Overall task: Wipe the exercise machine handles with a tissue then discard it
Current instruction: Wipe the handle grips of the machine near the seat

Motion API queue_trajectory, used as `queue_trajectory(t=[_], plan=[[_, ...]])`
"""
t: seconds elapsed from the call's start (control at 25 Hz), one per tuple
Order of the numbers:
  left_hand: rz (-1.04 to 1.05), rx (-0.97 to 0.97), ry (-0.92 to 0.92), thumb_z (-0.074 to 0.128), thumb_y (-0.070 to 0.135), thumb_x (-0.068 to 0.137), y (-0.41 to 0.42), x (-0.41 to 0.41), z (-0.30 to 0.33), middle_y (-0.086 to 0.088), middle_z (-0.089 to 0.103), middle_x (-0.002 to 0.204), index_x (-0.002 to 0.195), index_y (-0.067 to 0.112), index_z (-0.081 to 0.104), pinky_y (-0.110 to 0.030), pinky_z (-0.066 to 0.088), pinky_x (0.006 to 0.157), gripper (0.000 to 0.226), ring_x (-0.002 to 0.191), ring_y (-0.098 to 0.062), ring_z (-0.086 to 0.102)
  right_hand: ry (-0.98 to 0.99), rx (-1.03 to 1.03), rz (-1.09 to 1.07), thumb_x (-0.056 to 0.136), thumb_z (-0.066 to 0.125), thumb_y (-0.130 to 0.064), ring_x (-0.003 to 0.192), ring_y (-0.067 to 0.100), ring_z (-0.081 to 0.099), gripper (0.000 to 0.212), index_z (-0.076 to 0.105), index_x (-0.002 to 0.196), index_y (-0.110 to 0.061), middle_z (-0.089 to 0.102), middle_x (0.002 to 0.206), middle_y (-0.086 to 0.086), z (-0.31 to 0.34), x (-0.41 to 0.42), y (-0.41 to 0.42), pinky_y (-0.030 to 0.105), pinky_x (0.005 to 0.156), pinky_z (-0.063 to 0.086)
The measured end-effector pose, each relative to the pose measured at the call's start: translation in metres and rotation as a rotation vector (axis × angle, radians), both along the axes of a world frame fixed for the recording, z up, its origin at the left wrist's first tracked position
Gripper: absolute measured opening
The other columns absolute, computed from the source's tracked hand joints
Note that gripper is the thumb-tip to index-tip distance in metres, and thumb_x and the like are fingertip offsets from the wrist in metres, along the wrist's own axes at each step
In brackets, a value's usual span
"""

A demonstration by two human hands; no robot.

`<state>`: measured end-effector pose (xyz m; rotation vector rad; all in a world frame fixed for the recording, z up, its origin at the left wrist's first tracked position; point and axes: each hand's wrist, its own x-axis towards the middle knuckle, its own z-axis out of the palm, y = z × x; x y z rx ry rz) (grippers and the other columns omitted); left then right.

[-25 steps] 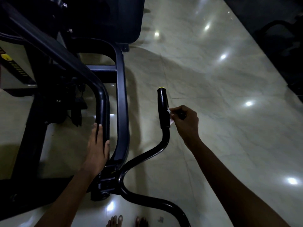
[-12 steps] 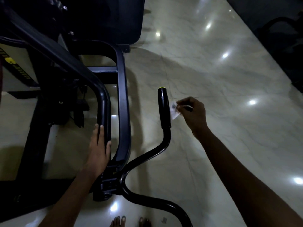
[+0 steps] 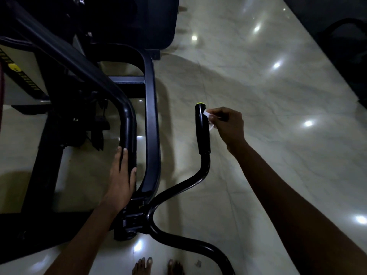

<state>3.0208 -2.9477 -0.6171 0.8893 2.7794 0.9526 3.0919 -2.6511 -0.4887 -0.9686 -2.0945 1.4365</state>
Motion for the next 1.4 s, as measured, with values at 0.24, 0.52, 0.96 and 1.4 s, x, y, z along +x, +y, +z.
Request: queue_trajectory(t=[0.24, 0.52, 0.96, 1.4], plan=[[0.007, -0.008, -0.018, 0.036, 0.029, 0.1, 0.001, 0.001, 0.003, -0.016, 0.012, 0.158, 0.149, 0.003, 0.019, -0.046, 0.025, 0.115, 0.058, 0.144, -0.03, 0.017, -0.053, -0.04, 0.091, 0.075, 0.071, 0.0, 0.083, 0.014, 0.07, 0.028, 0.068, 0.067, -0.027, 0.073, 0.085, 0.002, 0.005, 0.038, -0.012, 0.039, 0.084, 0.056], [0.009, -0.022, -0.011, 0.031, 0.032, 0.095, 0.001, 0.001, 0.0, -0.014, 0.01, 0.158, 0.15, 0.003, 0.018, -0.039, 0.022, 0.114, 0.063, 0.144, -0.03, 0.018, -0.085, -0.102, 0.248, 0.071, 0.068, 0.01, 0.077, 0.019, 0.07, 0.027, 0.065, 0.064, -0.016, 0.07, 0.08, 0.009, 0.007, 0.062, -0.016, 0.029, 0.074, 0.052], [0.023, -0.025, -0.019, 0.022, 0.042, 0.094, 0.001, 0.003, 0.006, -0.018, 0.017, 0.156, 0.148, 0.001, 0.023, -0.041, 0.025, 0.114, 0.068, 0.142, -0.031, 0.021, 0.107, 0.785, 0.27, 0.079, 0.061, -0.001, 0.072, 0.02, 0.061, 0.01, 0.069, 0.082, -0.003, 0.069, 0.081, 0.01, 0.032, -0.017, -0.006, 0.023, 0.065, 0.043], [0.02, -0.016, -0.049, 0.017, 0.045, 0.092, 0.001, 0.004, 0.011, -0.011, 0.009, 0.159, 0.15, 0.006, 0.018, -0.036, 0.022, 0.114, 0.07, 0.144, -0.025, 0.016, -0.467, 1.196, 0.743, 0.08, 0.057, -0.004, 0.08, 0.024, 0.048, 0.016, 0.071, 0.084, -0.008, 0.066, 0.081, 0.006, 0.026, -0.047, -0.011, 0.03, 0.066, 0.04]])
